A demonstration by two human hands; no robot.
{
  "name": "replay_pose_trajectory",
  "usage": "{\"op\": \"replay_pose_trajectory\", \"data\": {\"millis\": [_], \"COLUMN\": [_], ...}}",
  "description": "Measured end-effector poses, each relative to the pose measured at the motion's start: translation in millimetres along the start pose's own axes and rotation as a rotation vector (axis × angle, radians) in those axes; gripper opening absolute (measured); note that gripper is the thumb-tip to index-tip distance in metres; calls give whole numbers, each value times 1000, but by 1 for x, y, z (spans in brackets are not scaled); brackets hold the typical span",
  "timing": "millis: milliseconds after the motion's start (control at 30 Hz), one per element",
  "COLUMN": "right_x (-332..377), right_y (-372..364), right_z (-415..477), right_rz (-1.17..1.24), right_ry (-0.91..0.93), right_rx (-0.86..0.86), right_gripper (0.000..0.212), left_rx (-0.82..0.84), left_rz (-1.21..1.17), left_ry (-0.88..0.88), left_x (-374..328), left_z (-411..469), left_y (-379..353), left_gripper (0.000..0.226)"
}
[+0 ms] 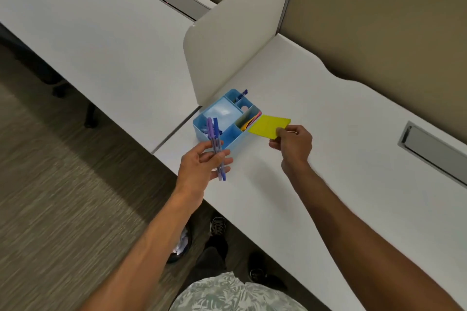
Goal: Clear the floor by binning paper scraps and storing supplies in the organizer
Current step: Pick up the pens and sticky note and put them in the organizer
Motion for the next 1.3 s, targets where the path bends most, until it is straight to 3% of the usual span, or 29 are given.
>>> {"op": "replay_pose_trajectory", "data": {"millis": [800, 1133, 1200, 1300], "right_x": [-21, -21, -13, 6], "right_y": [-88, -99, -104, -127], "right_z": [60, 61, 54, 30], "right_rz": [-258, -374, -354, -182], "right_ry": [24, 110, 165, 201], "right_rx": [1, 5, 108, 527], "right_gripper": [25, 18, 14, 20], "left_rx": [-13, -9, 9, 56], "left_rz": [126, 168, 191, 253], "left_ry": [186, 197, 195, 179], "left_x": [0, -5, -6, -7], "left_z": [69, 82, 84, 87], "left_y": [-1, -2, -2, -4], "left_gripper": [36, 38, 35, 28]}}
Point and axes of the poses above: each hand's wrist, its own z-axis towards the middle knuckle, its own y-axis out of the back of the hand, x = y × z, the point moved 8 cm from there along z, towards the middle knuckle, and after that the axes turned 4 degrees about y, right-handed, at the moved point
